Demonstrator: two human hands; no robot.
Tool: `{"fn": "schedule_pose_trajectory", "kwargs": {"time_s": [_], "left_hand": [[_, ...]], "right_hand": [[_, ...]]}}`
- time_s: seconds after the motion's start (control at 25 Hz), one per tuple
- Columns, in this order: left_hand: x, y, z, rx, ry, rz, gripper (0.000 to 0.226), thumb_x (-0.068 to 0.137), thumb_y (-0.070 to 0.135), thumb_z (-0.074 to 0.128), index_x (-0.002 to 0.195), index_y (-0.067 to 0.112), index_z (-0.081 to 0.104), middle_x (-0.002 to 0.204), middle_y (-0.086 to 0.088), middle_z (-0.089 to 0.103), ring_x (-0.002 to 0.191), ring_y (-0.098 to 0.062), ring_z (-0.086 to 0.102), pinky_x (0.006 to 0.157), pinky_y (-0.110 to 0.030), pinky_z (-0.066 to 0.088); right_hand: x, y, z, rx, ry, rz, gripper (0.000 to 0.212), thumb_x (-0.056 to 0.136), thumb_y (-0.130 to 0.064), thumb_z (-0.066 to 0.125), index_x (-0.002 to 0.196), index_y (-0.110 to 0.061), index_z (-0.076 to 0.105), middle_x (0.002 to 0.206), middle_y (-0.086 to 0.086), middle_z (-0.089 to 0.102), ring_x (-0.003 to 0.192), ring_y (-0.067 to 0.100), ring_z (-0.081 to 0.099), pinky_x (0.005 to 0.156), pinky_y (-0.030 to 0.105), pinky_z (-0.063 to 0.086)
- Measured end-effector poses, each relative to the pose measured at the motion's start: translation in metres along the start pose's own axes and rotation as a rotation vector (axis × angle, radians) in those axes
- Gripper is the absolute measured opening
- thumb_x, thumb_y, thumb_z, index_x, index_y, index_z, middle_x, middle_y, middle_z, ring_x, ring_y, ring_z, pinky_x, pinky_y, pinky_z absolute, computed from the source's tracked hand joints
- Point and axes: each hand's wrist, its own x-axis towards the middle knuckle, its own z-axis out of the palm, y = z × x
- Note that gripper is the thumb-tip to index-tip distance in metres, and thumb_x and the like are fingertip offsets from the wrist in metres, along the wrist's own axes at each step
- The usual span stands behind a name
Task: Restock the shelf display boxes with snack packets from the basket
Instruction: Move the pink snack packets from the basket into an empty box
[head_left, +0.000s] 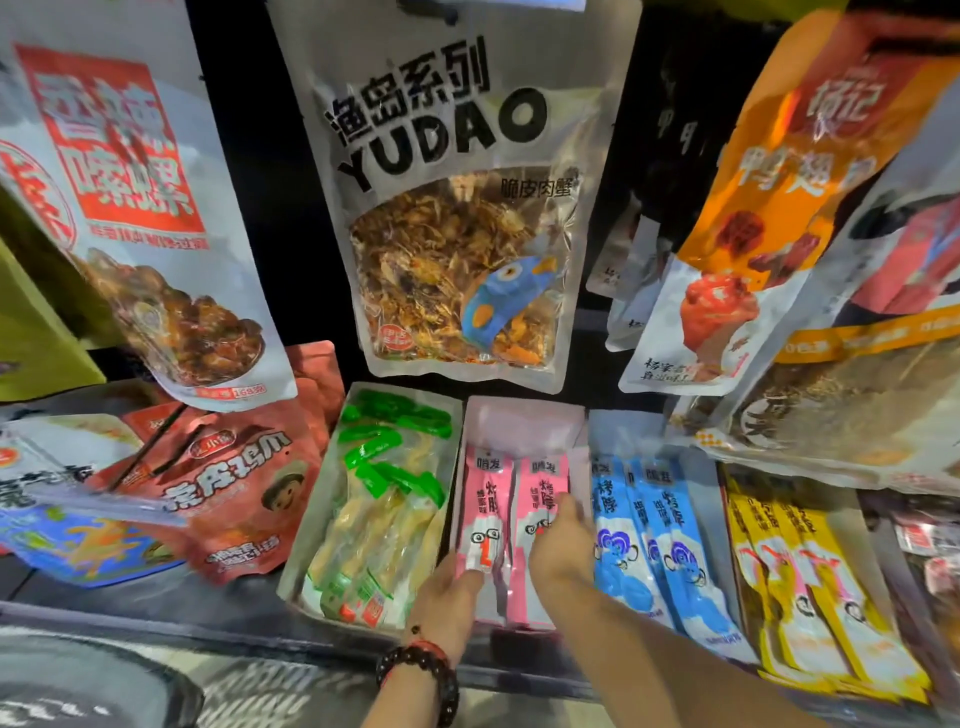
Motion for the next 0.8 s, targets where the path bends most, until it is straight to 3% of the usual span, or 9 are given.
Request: {"fn": "schedule_pose_trajectory", "kwargs": {"time_s": [0.08, 0.12, 0.28, 0.4, 0.52, 0.6, 0.68, 0.8], "left_hand": [[0.008, -0.011, 0.000, 0.064, -0.037, -0.003, 0.052, 0.091, 0.023, 0.054, 0.142, 0.021, 0.043, 0.145, 0.000, 0.045, 0.133, -0.019, 0.042, 0.111, -0.030, 0.028], [0.010, -0.014, 0.000, 0.088, -0.056, -0.011, 0.053, 0.091, 0.024, 0.054, 0.143, 0.022, 0.041, 0.145, 0.001, 0.045, 0.132, -0.019, 0.042, 0.112, -0.031, 0.028], [0.012, -0.017, 0.000, 0.177, -0.048, -0.011, 0.052, 0.090, 0.028, 0.053, 0.141, 0.022, 0.043, 0.142, -0.002, 0.047, 0.129, -0.021, 0.045, 0.112, -0.034, 0.031], [0.011, -0.016, 0.001, 0.211, -0.059, 0.003, 0.055, 0.088, 0.033, 0.054, 0.140, 0.024, 0.043, 0.139, -0.001, 0.048, 0.126, -0.021, 0.045, 0.111, -0.036, 0.032], [0.009, -0.013, 0.004, 0.216, -0.037, 0.032, 0.060, 0.087, 0.034, 0.054, 0.144, 0.025, 0.038, 0.147, -0.002, 0.040, 0.131, -0.022, 0.042, 0.109, -0.034, 0.031], [0.009, -0.011, 0.005, 0.189, 0.006, 0.063, 0.056, 0.092, 0.027, 0.052, 0.145, 0.026, 0.035, 0.149, 0.000, 0.037, 0.133, -0.021, 0.041, 0.108, -0.034, 0.031], [0.008, -0.010, 0.005, 0.181, 0.067, 0.092, 0.056, 0.092, 0.025, 0.051, 0.146, 0.024, 0.034, 0.147, 0.000, 0.041, 0.130, -0.021, 0.044, 0.109, -0.034, 0.032], [0.005, -0.006, 0.006, 0.243, 0.125, 0.148, 0.058, 0.092, 0.025, 0.050, 0.147, 0.023, 0.032, 0.146, 0.000, 0.044, 0.130, -0.022, 0.046, 0.109, -0.034, 0.033]], "right_hand": [[-0.001, 0.009, 0.012, -0.080, 0.001, 0.025, 0.036, 0.090, -0.009, 0.048, 0.126, -0.011, 0.051, 0.127, 0.015, 0.044, 0.109, 0.030, 0.047, 0.067, 0.005, 0.033], [-0.004, 0.012, 0.017, -0.159, 0.025, 0.026, 0.034, 0.091, -0.012, 0.047, 0.124, -0.008, 0.052, 0.128, 0.015, 0.042, 0.108, 0.029, 0.046, 0.068, 0.005, 0.033], [-0.012, 0.017, 0.022, -0.580, 0.031, -0.123, 0.044, 0.091, -0.031, 0.046, 0.125, -0.003, 0.048, 0.136, 0.017, 0.029, 0.116, 0.028, 0.045, 0.099, 0.035, 0.044], [-0.012, 0.022, 0.012, -0.841, -0.081, -0.294, 0.065, 0.085, -0.028, 0.058, 0.139, 0.000, 0.033, 0.144, 0.017, 0.026, 0.130, 0.031, 0.030, 0.109, 0.039, 0.034], [-0.009, 0.032, 0.001, -1.186, -0.157, -0.558, 0.073, 0.083, -0.024, 0.058, 0.144, -0.006, 0.023, 0.144, 0.018, 0.036, 0.133, 0.036, 0.026, 0.111, 0.047, 0.024], [-0.005, 0.037, -0.010, -1.343, -0.191, -0.625, 0.074, 0.086, -0.028, 0.054, 0.148, -0.009, 0.019, 0.150, 0.018, 0.030, 0.141, 0.038, 0.015, 0.115, 0.052, 0.010], [-0.007, 0.038, -0.020, -1.335, -0.213, -0.632, 0.064, 0.094, -0.037, 0.037, 0.150, -0.012, 0.016, 0.154, 0.014, 0.025, 0.145, 0.034, 0.008, 0.117, 0.052, -0.001], [-0.013, 0.030, -0.034, -1.154, -0.151, -0.720, 0.066, 0.089, -0.047, 0.009, 0.146, -0.019, 0.028, 0.149, 0.008, 0.036, 0.143, 0.029, 0.019, 0.113, 0.052, -0.005]]}}
